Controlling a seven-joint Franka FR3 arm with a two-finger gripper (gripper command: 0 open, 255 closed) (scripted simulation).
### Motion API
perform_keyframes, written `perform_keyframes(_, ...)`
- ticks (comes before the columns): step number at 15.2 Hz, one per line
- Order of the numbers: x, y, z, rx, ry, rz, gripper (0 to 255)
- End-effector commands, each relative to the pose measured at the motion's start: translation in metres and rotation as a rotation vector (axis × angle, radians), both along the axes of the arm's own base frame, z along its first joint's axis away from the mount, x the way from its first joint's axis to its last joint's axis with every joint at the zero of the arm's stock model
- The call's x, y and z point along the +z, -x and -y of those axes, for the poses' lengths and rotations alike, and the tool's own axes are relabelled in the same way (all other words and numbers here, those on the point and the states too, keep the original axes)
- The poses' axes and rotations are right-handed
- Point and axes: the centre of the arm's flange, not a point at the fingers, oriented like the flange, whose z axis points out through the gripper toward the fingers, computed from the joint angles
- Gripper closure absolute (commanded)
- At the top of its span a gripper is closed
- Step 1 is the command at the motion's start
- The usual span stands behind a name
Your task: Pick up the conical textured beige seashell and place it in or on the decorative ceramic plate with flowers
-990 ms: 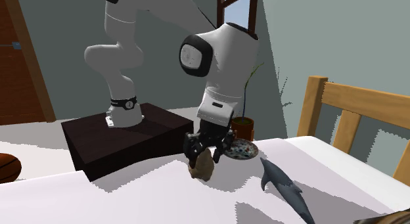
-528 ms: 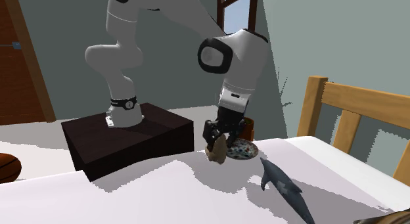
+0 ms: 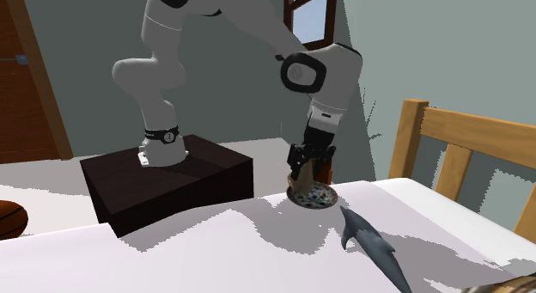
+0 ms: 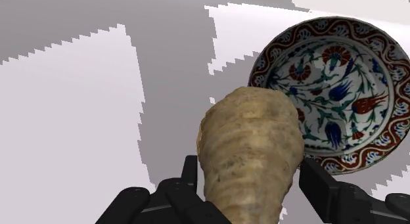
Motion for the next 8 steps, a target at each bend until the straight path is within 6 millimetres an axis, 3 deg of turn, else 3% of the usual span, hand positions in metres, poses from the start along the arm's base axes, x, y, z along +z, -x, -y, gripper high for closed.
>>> perform_keyframes(1, 0.002, 0.004, -0.026, -0.001, 0.0, 0.0, 255)
perform_keyframes(6, 0.003, 0.016, -0.092, -0.001, 0.0, 0.0, 255)
perform_keyframes(8, -0.008, 0.016, -0.092, -0.001, 0.0, 0.0, 255)
